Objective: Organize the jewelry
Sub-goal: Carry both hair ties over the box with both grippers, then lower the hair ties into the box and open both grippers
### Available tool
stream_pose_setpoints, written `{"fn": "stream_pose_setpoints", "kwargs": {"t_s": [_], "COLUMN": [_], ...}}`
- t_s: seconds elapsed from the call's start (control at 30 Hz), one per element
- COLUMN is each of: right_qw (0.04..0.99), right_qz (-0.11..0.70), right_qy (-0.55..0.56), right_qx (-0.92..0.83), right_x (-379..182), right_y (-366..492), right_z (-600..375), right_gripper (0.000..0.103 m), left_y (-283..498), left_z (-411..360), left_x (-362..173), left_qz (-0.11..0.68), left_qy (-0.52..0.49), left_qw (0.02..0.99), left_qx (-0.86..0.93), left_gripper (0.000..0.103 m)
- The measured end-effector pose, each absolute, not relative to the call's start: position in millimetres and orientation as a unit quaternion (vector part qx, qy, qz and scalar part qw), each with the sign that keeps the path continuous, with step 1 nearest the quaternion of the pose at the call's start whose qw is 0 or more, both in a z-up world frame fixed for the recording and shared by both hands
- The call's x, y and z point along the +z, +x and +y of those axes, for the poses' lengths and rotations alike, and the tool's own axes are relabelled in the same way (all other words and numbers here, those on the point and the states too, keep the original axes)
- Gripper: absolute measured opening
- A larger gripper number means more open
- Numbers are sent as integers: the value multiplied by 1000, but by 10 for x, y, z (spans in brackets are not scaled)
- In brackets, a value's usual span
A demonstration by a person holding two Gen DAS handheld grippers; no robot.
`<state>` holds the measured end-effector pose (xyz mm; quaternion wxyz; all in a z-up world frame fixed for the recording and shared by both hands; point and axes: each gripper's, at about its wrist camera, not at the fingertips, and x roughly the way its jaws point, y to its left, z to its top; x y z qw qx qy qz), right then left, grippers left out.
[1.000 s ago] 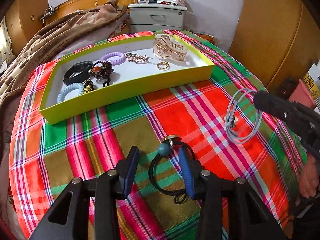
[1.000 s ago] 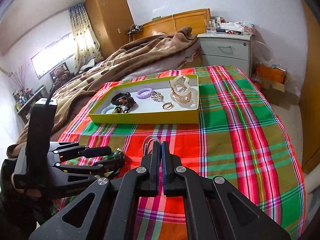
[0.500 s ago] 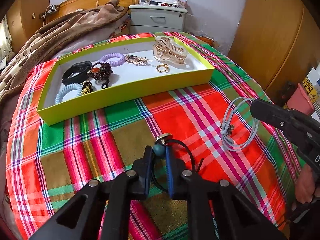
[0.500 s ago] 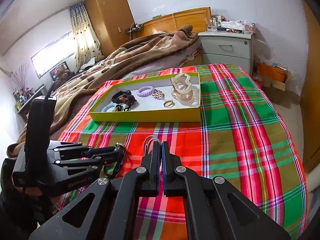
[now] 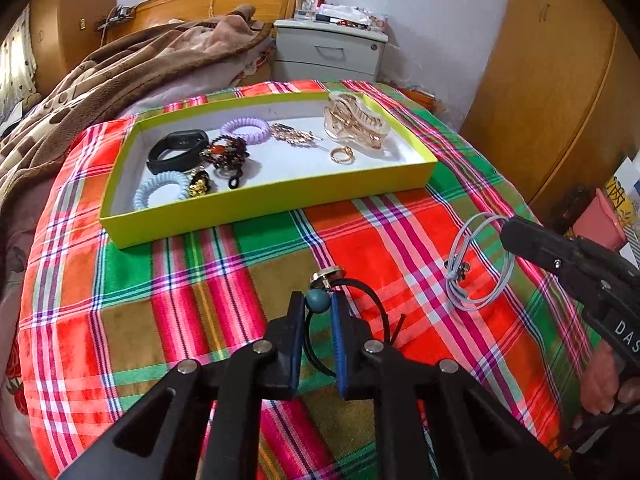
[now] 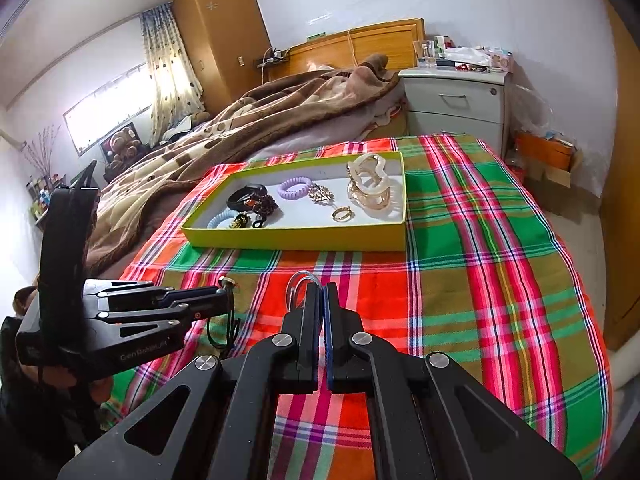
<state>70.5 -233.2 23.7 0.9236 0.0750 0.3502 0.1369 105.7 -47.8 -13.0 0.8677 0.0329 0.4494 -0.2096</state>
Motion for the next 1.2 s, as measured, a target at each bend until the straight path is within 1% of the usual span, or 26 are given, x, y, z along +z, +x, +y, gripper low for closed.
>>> {"fn": "stream_pose_setpoints", "kwargs": {"t_s": [0.57, 0.83, 1.2], "right_qw": [931, 931, 922], "right_qz": [328, 330, 349], "right_qy": [78, 80, 99], "right_qx": [142, 137, 133], "right_x": [489, 545, 436], "right_y": [877, 1229, 1745], "right_z": [-2237, -2113, -2034], "right_gripper": [2, 2, 2], "left_y": [1207, 1410, 1782], "left_z": [-165, -54, 94], "left_x": [184, 340, 361], "left_qz": [420, 404, 405], "left_qy": [7, 3, -9], "left_qw": [890, 899, 902], "left_qx": [-180, -168, -150], "left_gripper": [14, 14, 14]}}
